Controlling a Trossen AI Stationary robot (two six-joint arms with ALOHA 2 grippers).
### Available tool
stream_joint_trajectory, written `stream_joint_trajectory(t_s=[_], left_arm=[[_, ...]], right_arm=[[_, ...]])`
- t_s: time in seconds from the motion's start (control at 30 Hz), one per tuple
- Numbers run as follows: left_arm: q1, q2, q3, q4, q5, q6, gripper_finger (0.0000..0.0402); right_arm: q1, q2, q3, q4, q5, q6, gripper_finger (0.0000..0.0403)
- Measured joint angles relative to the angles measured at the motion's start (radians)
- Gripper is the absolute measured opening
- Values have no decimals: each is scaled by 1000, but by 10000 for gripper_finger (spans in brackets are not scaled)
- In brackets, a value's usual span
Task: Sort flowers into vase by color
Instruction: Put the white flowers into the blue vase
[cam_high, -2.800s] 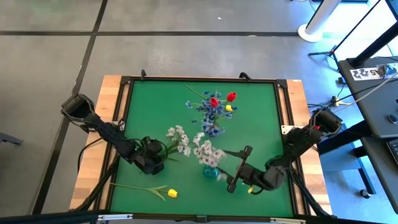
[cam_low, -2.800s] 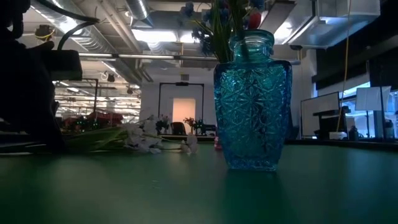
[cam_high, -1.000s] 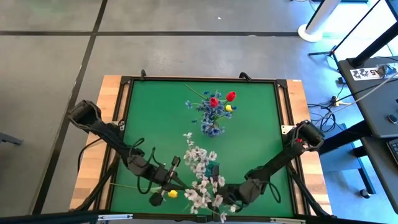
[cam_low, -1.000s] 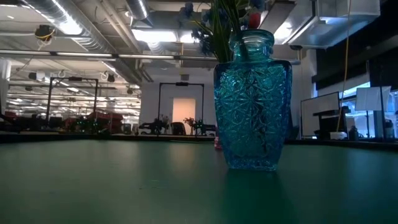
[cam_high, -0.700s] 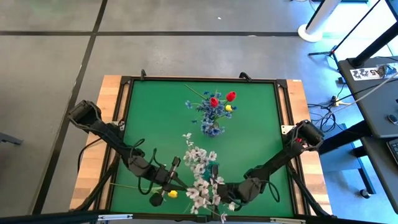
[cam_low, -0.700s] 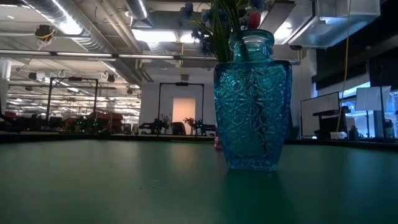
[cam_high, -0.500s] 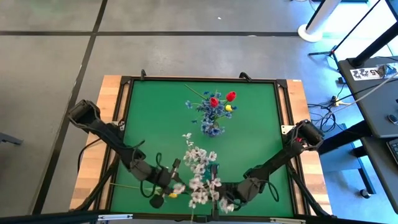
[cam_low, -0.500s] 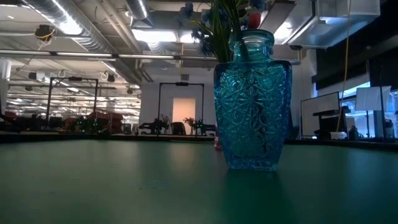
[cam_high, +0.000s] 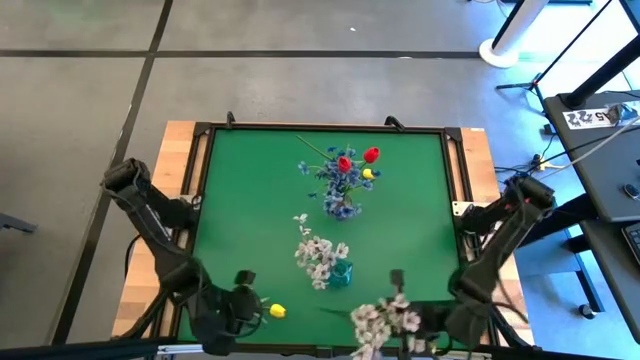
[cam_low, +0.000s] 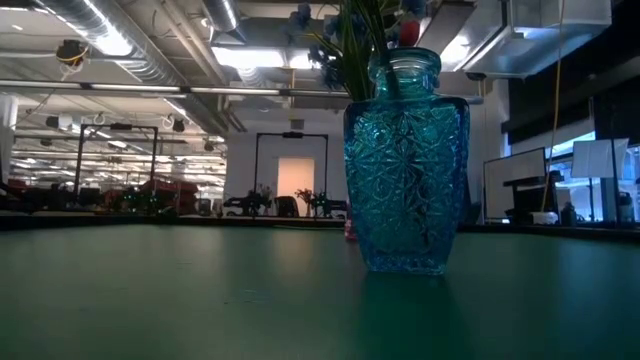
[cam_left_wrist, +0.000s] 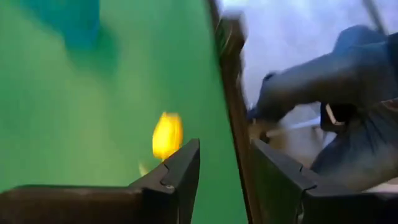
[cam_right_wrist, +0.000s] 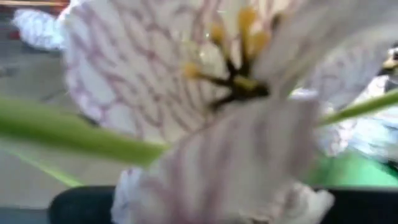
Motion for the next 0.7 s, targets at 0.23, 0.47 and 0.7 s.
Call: stream_joint_trajectory(t_s=[0.23,0.47,0.7], left_arm=[[-109,1,-103,-96,-2,-368,129],[-182,3,-215,-84,5,-462,128],[-195,3,-323,-37,18,-485,128]], right_arm=[[2,-23,-2,-153,179,109,13],[-9,-115,-1,-311,135,214,14],[-34,-148,-1,-510,114,399,14]])
